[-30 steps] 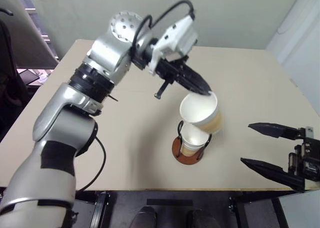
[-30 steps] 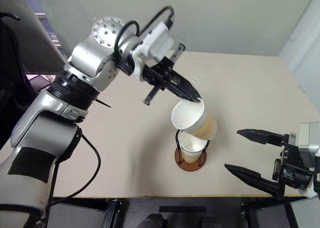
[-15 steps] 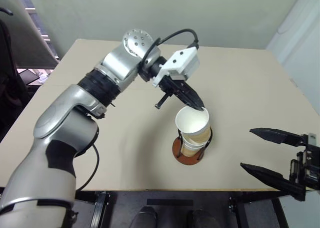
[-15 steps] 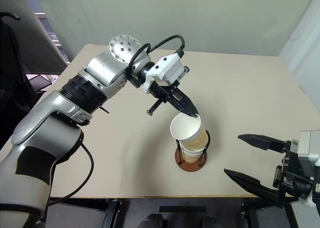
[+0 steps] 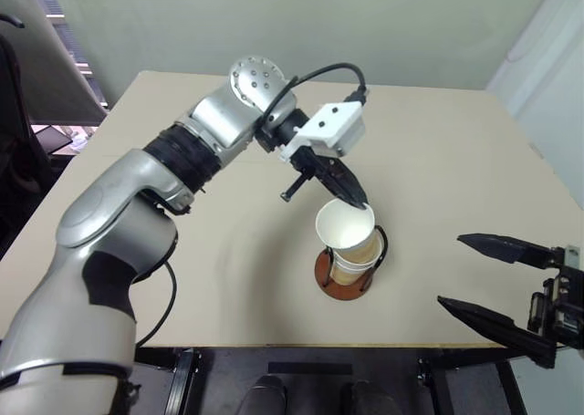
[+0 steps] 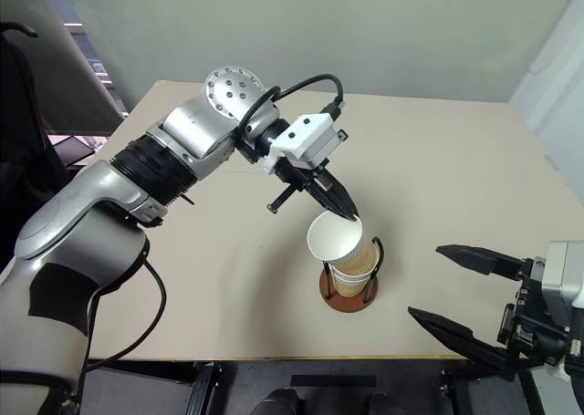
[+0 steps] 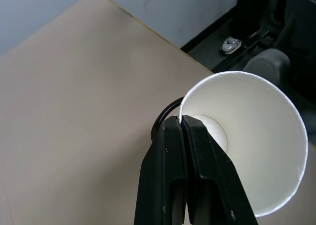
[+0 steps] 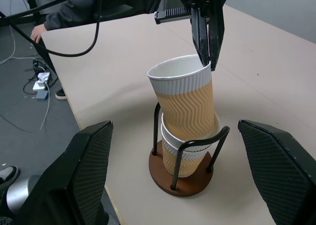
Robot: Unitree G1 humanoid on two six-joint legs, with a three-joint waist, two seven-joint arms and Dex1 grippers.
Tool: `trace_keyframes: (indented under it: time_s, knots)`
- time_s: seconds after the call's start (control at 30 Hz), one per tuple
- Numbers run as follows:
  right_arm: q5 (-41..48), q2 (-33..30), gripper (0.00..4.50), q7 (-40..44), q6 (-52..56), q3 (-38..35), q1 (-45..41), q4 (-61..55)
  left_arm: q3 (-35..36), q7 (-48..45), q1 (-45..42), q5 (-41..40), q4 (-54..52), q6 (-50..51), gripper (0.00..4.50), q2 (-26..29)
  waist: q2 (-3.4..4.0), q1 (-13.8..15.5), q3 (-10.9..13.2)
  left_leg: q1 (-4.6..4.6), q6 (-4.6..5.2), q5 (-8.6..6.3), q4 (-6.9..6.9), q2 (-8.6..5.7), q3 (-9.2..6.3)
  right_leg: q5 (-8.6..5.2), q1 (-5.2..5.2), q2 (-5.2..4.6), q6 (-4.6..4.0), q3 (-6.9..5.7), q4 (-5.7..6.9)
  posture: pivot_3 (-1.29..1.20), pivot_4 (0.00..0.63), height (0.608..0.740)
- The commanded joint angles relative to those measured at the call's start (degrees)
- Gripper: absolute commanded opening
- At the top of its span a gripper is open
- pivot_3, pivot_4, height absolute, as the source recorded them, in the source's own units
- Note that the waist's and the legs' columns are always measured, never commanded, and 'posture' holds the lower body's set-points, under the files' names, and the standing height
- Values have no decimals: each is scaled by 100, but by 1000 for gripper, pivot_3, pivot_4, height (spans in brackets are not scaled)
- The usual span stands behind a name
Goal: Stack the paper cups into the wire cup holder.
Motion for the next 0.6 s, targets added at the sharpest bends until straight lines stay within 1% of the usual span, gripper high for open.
trace_keyframes:
  time_s: [0.03, 0.07, 0.1, 0.17, 0.2, 0.37, 0.47, 0.5, 0.53, 0.6]
  knots:
    - [114, 31, 4125, -107, -157, -173, 29, -83, 47, -182, -133, 16, -1, -92, 34, -105, 0, 0, 0, -1, 0, 0, 1, -1, 0, 0, 0, 0, 0, 0, 0, 0, 150, 740]
    - [113, 31, 4125, -119, -171, -166, 40, -93, 51, -182, -132, -15, -5, -13, 34, -113, 0, 0, 0, -3, 0, 0, 1, -2, 1, 0, 0, 0, 0, 0, 0, 0, 150, 740]
    - [108, 35, 4125, -127, -186, -159, 54, -100, 54, -182, -130, -31, -1, 14, 208, -125, 0, 0, 0, -3, 0, 0, 1, -1, 2, 0, 0, 0, 0, 0, -1, 0, 150, 740]
    - [88, 46, 4125, -118, -210, -154, 85, -103, 76, -182, -125, 0, 44, 0, 640, -156, 0, 0, 0, -3, 0, 0, 0, -1, 6, 0, -1, 0, 0, 0, 0, 0, 150, 740]
    - [85, 48, 4125, -120, -221, -151, 97, -106, 89, -182, -123, 31, 76, -21, 939, -171, 0, 0, 0, -3, 0, 0, 0, -1, 7, 0, -1, 0, 0, -1, 0, 0, 150, 740]
    - [27, 32, 4125, -90, -257, -91, 97, -64, 301, -182, -114, 212, 388, -110, 2808, -366, 0, 2, 0, -5, 0, 0, 1, -1, 4, 0, 0, 0, 0, 0, -1, 0, 150, 740]
    - [-7, 1, 4125, -90, -268, 7, 46, -36, 518, -182, -82, 325, 559, -129, 3925, -486, 0, 2, 0, -10, 0, 0, 3, -1, 3, 0, -3, -1, 0, 1, -2, 0, 150, 740]
    - [-19, -17, 4125, -71, -272, 57, 11, -4, 692, -182, -69, 377, 653, -98, 4260, -539, 0, 2, 0, -10, 0, 0, 3, -1, 5, 0, -3, -1, 1, 1, -2, 0, 150, 740]
    - [-31, -27, 4125, -49, -275, 87, -11, 24, 822, -182, -61, 424, 720, -72, 4453, -582, 0, 2, 0, -11, 0, 0, 1, -1, 8, 0, -4, 0, 1, -1, -2, 0, 150, 740]
    - [-165, -153, 4125, 101, -275, 341, -197, 235, 1327, -182, 45, 456, 875, 222, 4453, -447, 0, -3, 0, -11, 0, 0, 2, -1, 14, 0, -5, 0, 1, -3, -2, 0, 150, 740]
